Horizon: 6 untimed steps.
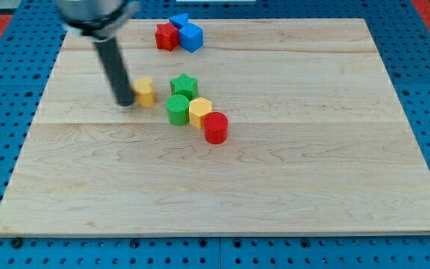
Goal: Push the heart slightly down
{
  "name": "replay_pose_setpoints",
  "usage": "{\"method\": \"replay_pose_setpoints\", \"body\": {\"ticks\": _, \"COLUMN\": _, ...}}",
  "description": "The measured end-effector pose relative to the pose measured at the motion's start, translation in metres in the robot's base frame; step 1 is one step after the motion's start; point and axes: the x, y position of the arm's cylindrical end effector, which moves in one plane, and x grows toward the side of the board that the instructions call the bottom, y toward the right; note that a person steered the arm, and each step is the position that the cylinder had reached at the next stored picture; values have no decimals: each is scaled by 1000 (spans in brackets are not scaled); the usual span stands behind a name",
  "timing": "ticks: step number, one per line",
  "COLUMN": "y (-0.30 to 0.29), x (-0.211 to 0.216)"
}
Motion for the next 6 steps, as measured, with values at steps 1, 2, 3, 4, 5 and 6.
{"method": "replay_pose_setpoints", "body": {"ticks": 1, "y": -73, "x": -3}}
{"method": "replay_pose_setpoints", "body": {"ticks": 2, "y": -44, "x": -59}}
{"method": "replay_pose_setpoints", "body": {"ticks": 3, "y": 17, "x": -57}}
{"method": "replay_pose_setpoints", "body": {"ticks": 4, "y": 17, "x": -16}}
{"method": "replay_pose_setpoints", "body": {"ticks": 5, "y": 17, "x": -40}}
{"method": "replay_pose_setpoints", "body": {"ticks": 6, "y": 37, "x": -63}}
